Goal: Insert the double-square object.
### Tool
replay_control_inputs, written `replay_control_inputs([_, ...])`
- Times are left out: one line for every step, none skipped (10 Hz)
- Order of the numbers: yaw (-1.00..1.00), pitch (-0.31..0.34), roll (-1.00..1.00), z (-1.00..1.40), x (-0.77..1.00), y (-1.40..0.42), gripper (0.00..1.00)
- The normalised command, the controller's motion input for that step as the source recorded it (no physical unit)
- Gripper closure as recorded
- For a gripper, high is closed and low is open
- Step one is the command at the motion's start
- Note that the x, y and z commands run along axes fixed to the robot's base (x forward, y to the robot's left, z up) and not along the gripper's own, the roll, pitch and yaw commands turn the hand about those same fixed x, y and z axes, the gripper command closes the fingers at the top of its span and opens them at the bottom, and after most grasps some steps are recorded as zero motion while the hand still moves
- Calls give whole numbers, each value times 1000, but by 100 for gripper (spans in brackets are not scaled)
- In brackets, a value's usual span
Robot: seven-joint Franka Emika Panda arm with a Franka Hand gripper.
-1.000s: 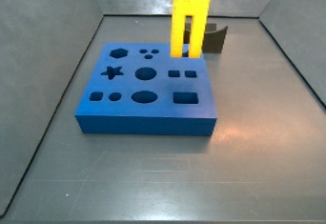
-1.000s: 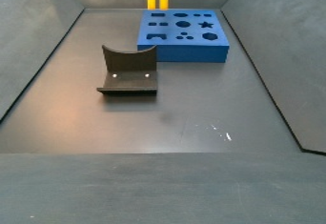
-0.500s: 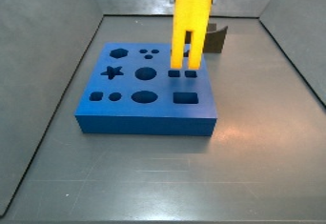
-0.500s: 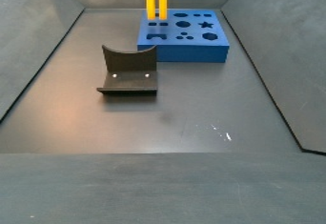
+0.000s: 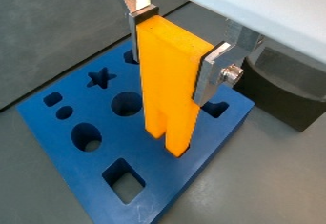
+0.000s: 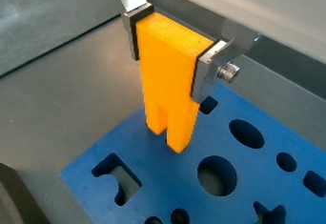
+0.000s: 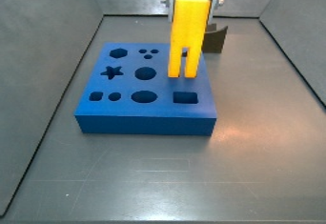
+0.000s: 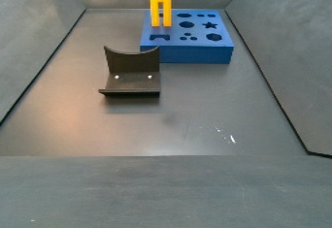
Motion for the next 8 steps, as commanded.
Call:
replay_control_inputs([51, 0, -14, -311, 0, 0, 100])
replay_control_inputs([43, 0, 0, -460, 34, 0, 100])
replay_control_inputs([29, 0, 0, -651, 217, 0, 100])
replay_control_inputs([23, 0, 31, -751, 154, 0, 100])
replay_control_inputs([11, 0, 97, -783, 51, 0, 100])
replay_control_inputs([0, 7, 113, -726, 60, 0, 100])
replay_control_inputs([0, 0, 147, -680, 0, 0, 100])
replay_control_inputs([0, 0, 0, 0, 0, 0, 100])
